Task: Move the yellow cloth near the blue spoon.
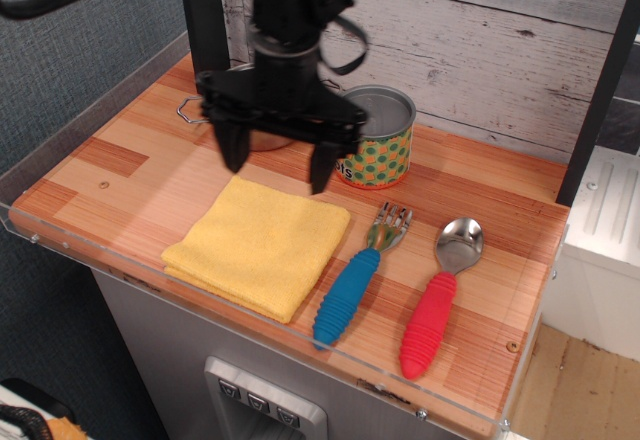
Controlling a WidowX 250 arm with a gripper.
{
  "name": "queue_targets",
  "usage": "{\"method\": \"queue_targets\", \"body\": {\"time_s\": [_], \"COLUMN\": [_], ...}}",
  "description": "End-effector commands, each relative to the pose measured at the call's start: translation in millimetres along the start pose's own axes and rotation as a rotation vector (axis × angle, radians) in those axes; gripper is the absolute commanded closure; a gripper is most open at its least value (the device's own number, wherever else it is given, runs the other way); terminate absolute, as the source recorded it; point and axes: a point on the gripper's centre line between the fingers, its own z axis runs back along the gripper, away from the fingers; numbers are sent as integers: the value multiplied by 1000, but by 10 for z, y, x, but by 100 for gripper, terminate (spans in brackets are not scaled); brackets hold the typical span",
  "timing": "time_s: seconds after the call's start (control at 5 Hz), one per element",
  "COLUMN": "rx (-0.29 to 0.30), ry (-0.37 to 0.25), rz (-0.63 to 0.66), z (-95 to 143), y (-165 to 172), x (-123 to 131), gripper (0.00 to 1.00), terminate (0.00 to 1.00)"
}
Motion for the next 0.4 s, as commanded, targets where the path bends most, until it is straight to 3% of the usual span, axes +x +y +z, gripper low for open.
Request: {"method": "queue_targets", "body": {"time_s": [0.0, 0.2], "rx": [-32, -32], "ry": [-62, -62], "rz": [-39, -39], "z": [259, 259], "y": [-192, -192], "x": [67, 67], "gripper": [0, 0], "terminate": [0, 100]}}
